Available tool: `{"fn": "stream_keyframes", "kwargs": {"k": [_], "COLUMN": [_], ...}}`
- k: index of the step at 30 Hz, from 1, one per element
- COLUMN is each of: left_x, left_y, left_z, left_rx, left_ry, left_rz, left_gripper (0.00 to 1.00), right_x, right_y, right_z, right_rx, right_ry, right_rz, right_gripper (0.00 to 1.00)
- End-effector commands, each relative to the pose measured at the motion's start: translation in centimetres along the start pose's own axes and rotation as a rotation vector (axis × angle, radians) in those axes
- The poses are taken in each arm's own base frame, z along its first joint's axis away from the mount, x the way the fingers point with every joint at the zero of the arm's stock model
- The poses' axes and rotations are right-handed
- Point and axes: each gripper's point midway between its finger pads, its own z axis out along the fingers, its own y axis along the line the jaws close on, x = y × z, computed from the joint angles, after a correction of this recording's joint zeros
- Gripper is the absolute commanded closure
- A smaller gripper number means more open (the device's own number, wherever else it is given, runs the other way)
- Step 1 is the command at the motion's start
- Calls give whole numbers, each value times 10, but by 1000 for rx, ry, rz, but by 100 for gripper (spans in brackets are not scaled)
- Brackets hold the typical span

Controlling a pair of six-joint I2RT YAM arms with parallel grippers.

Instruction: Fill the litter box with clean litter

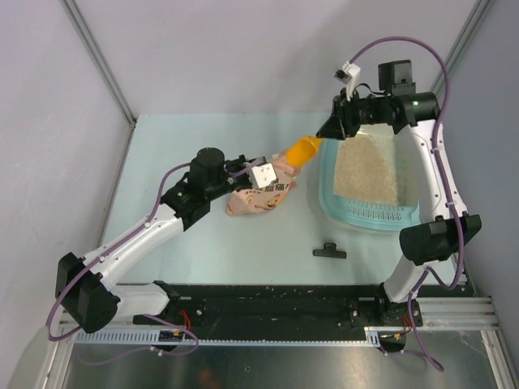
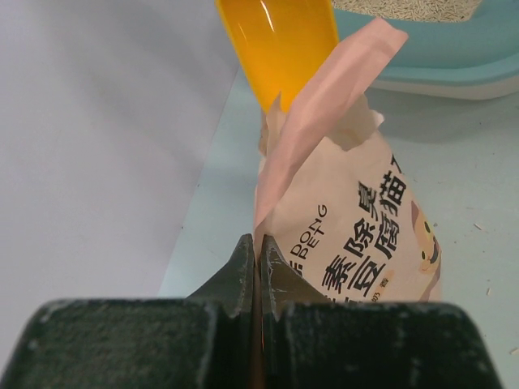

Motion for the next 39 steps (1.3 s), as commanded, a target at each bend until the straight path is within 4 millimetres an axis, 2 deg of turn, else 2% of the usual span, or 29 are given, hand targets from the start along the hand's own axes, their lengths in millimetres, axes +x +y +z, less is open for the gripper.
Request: {"fn": "stream_keyframes", "kwargs": {"k": [1,6,11,12,13,15,17,18,19,20,21,22,23,28,29,31,34,36,39], "left_x": [-42,-44,-46,-47,-47,-47,-47,-46,-46,-45,-42,-42,-41,-46,-47,-49,-52,-55,-56], "left_y": [30,31,35,36,36,35,35,34,34,34,33,33,34,43,43,45,44,44,46], "left_z": [-13,-13,-15,-16,-17,-18,-20,-21,-21,-22,-21,-20,-20,-20,-21,-22,-22,-22,-21], "left_rx": [-99,-99,-112,-118,-118,-117,-121,-121,-120,-121,-115,-116,-117,-137,-137,-143,-137,-133,-133], "left_ry": [-138,-142,-144,-145,-145,-147,-147,-146,-147,-145,-138,-139,-138,-154,-156,-164,-176,-188,-191], "left_rz": [30,31,38,38,40,34,33,34,39,60,73,87,102,113,114,114,106,96,87], "left_gripper": [100,100,100,100,100,100,100,100,100,100,100,100,100,100,100,100,100,100,100], "right_x": [-13,-5,12,15,15,16,18,15,21,19,10,22,20,65,82,98,132,152,167], "right_y": [1,-2,-1,-9,-4,-11,-10,-17,-18,-15,-26,-30,-25,-33,-39,-42,-48,-41,-21], "right_z": [-24,-7,22,32,41,55,68,71,75,74,76,81,86,112,116,123,139,147,163], "right_rx": [23,8,-6,21,22,73,103,156,171,194,255,273,275,346,377,391,384,344,226], "right_ry": [-27,4,57,60,63,69,74,66,70,43,-5,7,-5,105,137,168,248,301,308], "right_rz": [-110,-130,-160,-167,-166,-158,-80,-63,-11,75,93,133,146,137,135,126,204,268,361], "right_gripper": [100,100,100,100,100,100,100,100,100,100,100,100,100,100,100,100,100,100,100]}}
